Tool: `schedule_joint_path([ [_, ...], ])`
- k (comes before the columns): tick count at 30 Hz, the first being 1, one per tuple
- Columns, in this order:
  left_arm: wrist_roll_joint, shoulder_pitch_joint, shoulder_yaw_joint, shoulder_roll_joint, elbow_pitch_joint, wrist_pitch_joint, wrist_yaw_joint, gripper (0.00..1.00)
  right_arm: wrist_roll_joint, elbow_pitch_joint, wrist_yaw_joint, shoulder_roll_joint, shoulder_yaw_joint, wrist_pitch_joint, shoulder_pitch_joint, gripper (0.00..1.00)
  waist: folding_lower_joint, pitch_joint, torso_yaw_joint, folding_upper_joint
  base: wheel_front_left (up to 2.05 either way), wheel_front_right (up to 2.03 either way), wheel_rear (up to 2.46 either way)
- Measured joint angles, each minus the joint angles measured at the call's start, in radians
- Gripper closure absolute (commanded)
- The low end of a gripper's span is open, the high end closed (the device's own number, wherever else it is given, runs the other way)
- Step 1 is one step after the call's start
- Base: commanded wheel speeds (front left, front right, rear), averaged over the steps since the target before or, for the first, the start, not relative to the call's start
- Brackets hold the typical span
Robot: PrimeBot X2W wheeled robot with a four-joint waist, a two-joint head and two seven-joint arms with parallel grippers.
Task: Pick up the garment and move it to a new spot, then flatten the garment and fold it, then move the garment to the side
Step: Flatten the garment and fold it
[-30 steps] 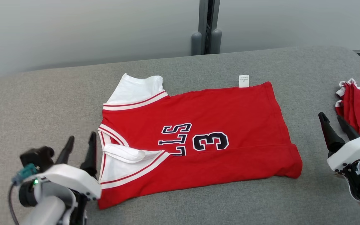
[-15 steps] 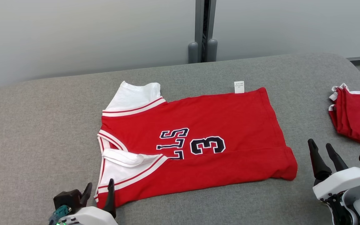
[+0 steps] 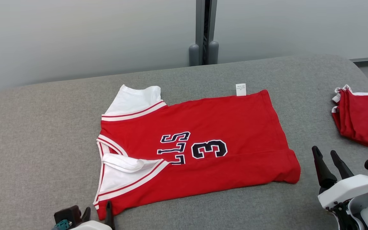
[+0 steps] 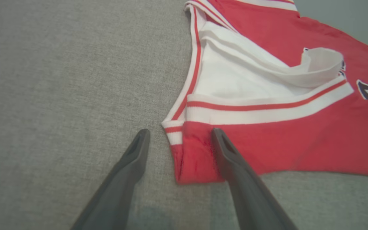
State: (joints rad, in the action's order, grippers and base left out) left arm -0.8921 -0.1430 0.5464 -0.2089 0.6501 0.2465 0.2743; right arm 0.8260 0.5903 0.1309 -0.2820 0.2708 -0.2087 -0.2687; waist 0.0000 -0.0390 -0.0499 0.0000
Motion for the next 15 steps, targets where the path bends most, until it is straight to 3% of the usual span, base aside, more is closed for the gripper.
schedule_joint_path([
  [6,0.0,-0.02,0.006,0.004,0.038,-0.001,-0.019,0.0,-0.037,-0.019,0.0,0.016,-0.031,0.006,0.008,0.0,0.0,-0.007,-0.011,0.0,0.0,0.0,0.0],
  [8,0.0,-0.028,0.008,0.005,0.047,-0.001,-0.031,1.0,-0.048,-0.025,0.0,0.021,-0.04,0.013,0.015,0.0,0.0,-0.009,-0.013,0.0,0.0,0.0,0.0],
  [15,0.01,-0.046,0.008,0.002,0.045,0.003,-0.06,1.0,-0.079,-0.027,0.0,0.039,-0.081,0.037,0.038,0.0,0.0,-0.012,-0.008,0.0,0.0,0.0,0.0],
])
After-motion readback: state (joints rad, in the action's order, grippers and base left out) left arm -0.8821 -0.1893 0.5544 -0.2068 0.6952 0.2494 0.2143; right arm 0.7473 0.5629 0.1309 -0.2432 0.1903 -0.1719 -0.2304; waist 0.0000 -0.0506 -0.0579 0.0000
